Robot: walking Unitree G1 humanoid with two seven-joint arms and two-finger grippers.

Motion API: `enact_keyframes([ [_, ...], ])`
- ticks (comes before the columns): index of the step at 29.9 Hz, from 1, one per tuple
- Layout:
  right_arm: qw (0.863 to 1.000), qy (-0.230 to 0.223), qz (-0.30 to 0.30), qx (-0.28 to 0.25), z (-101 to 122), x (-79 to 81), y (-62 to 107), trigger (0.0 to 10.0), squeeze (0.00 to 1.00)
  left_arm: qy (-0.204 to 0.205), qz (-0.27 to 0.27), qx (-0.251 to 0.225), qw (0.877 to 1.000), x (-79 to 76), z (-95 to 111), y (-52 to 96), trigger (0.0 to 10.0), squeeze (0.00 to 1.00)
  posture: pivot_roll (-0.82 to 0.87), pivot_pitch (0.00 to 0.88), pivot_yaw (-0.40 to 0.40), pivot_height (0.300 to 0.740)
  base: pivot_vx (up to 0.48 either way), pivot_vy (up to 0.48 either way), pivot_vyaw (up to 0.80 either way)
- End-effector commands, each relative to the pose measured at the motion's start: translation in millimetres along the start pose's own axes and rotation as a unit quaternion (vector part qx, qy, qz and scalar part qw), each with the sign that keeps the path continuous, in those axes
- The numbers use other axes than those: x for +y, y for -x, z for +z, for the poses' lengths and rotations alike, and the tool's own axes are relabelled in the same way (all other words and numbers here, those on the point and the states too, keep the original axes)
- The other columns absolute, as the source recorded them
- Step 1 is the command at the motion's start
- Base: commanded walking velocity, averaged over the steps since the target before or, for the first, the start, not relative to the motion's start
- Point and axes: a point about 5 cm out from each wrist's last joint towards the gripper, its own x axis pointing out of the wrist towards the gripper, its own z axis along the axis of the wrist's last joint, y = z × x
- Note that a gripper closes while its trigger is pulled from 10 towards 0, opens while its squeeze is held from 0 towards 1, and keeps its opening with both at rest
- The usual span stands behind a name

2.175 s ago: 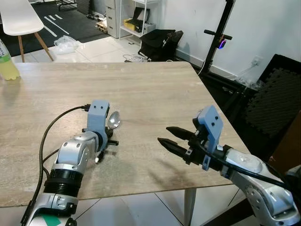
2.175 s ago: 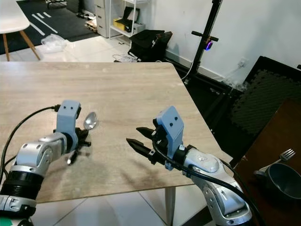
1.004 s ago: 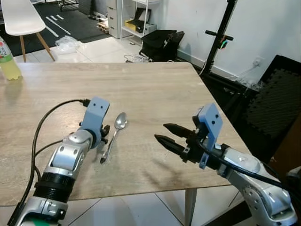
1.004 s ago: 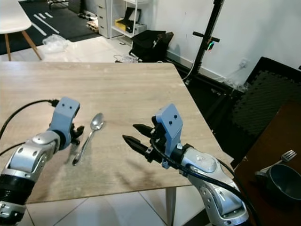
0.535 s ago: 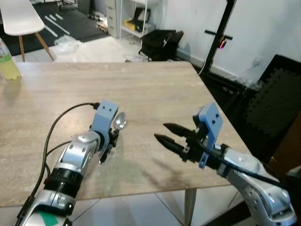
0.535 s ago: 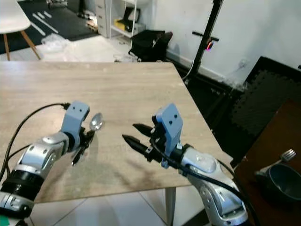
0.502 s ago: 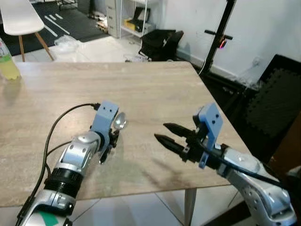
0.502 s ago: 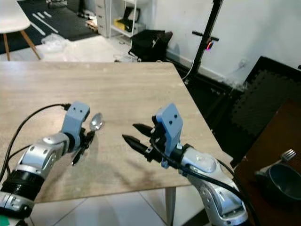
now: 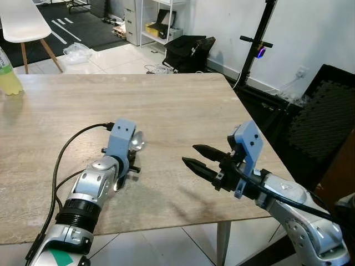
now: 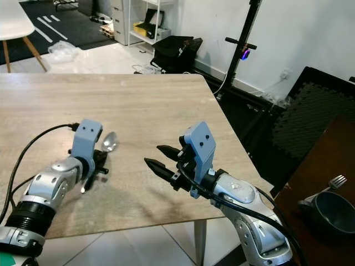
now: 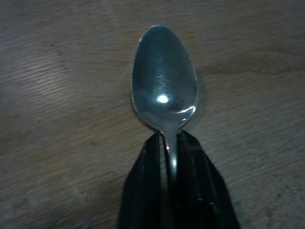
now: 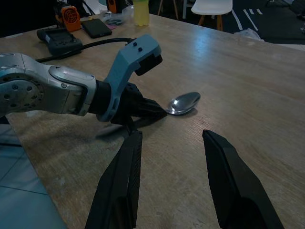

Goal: Setting the table

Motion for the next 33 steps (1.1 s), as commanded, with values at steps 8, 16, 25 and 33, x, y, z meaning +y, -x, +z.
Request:
enact_keyframes([
  [8, 1.000, 0.000, 0.006, -0.004, 0.0, 3.2, -0.7, 10.0, 0.00, 0.018, -0.005, 0.078, 0.997, -2.4, -36.2, -1.5, 6.1, 0.00, 0.03, 0.136, 0.003, 0.740, 0.000, 0.000, 0.00],
  [16, 1.000, 0.000, 0.003, -0.003, -0.4, 2.8, 1.0, 10.0, 0.00, 0.085, 0.067, 0.078, 0.991, 10.5, -36.6, 4.1, 10.0, 0.00, 0.03, 0.142, 0.010, 0.740, 0.000, 0.000, 0.00],
  [25, 1.000, -0.002, 0.002, -0.004, -1.0, 2.7, 0.8, 10.0, 0.00, 0.106, 0.052, 0.081, 0.990, 6.6, -36.7, 24.2, 10.0, 0.00, 0.04, 0.144, 0.011, 0.740, 0.000, 0.000, 0.00],
  [33, 1.000, -0.003, 0.009, -0.006, -1.5, 2.6, -3.2, 10.0, 0.00, 0.107, 0.060, 0.081, 0.989, 14.2, -36.7, 29.9, 10.0, 0.51, 0.06, 0.144, -0.004, 0.740, 0.000, 0.000, 0.00],
])
